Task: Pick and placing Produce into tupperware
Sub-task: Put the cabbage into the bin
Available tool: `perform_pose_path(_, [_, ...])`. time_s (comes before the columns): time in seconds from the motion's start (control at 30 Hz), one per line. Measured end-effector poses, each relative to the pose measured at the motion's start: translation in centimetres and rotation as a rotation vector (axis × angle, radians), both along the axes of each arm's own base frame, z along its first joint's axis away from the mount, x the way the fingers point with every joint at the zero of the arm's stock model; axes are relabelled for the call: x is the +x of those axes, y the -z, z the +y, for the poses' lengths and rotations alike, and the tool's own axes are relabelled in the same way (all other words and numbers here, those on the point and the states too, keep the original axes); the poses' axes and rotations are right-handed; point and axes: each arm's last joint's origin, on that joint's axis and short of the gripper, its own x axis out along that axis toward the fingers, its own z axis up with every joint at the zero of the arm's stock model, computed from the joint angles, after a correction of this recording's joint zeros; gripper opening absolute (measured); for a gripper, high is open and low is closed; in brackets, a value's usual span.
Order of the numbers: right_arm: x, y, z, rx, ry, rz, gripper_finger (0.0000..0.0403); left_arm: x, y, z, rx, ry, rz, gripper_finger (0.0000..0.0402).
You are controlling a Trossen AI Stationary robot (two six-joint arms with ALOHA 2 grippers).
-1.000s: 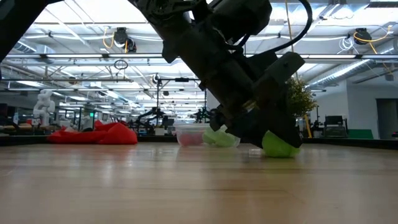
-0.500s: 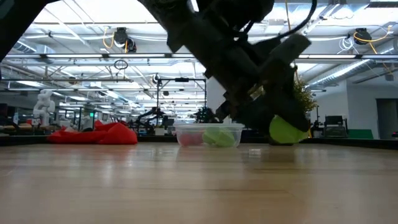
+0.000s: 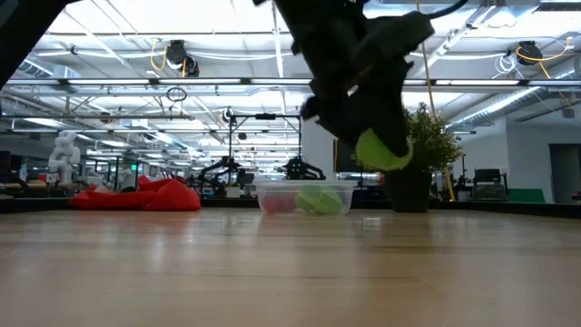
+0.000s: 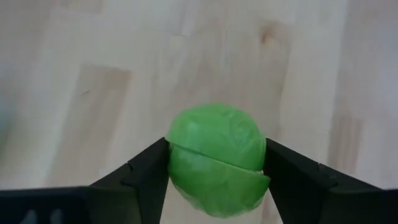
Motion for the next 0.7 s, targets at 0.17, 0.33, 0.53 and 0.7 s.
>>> perform_pose_path(0.17, [0.0,0.0,0.0,0.012,-0.001,0.0,0.0263,-0.7,-1.6,0.9,0.087,-0.021,0.1,0.0232])
perform_pose_path(0.33, [0.0,0.0,0.0,0.012,-0.001,0.0,0.0263,-1.4,-2.0,2.9,0.126,-0.052,0.215,0.0232])
perform_pose_path(0.53, [0.0,0.0,0.0,0.009,-0.001,0.0,0.0263,-2.0,-1.9,5.4,0.141,-0.079,0.303,0.0232])
perform_pose_path(0.7, [0.0,0.0,0.0,0.002,-0.001,0.002,0.0263,-2.5,-3.6,6.6,0.15,-0.084,0.28,0.0232])
